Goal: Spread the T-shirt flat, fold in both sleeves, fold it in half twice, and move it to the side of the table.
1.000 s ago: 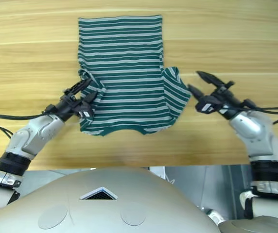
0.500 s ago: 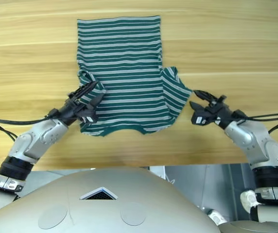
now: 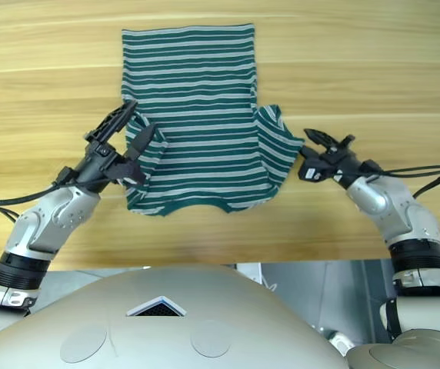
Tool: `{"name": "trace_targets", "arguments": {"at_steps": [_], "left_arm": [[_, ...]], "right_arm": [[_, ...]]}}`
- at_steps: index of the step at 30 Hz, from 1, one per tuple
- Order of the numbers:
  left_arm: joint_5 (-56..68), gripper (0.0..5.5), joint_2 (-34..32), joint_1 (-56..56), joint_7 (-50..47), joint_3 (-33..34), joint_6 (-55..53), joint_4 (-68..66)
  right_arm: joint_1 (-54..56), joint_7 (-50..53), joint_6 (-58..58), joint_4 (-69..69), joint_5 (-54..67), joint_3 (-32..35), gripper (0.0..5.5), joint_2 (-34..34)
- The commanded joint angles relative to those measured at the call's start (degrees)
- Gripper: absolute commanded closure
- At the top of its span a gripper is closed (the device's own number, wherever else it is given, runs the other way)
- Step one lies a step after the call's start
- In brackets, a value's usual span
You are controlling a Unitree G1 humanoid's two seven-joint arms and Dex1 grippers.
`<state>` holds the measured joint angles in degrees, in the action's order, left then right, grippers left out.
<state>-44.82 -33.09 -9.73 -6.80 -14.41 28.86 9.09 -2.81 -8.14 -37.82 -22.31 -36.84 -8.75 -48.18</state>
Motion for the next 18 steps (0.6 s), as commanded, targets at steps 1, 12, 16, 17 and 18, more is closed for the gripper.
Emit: {"name": "trace_targets", "arguments": {"at_steps": [1, 12, 16, 17, 18], "left_arm": [[-0.03, 2.63, 0.18, -0.27, -0.22, 0.92, 0.51, 1.19], [1.61, 2.63, 1.76, -1.37, -1.80, 4.79, 0.99, 3.72], [1.63, 2.63, 2.23, -1.57, -1.62, 4.97, 1.19, 3.21], [1.32, 2.63, 2.25, -1.44, -1.44, 4.74, 1.16, 2.70], [1.05, 2.63, 2.25, -1.35, -1.35, 4.53, 1.18, 2.25]], "right_arm": [[-1.25, -1.35, -0.33, -0.26, 0.24, -1.44, 4.45, -0.98], [-1.42, 0.02, -0.27, -0.30, 1.15, -1.83, 5.48, -1.49], [-1.77, 0.61, -1.30, 2.60, 3.14, -1.28, 5.48, -0.41], [-1.68, 0.95, -1.83, 3.03, 3.22, -1.27, 5.48, -0.23], [-1.59, 1.24, -2.15, 3.40, 3.31, -1.16, 5.48, -0.05]]}}
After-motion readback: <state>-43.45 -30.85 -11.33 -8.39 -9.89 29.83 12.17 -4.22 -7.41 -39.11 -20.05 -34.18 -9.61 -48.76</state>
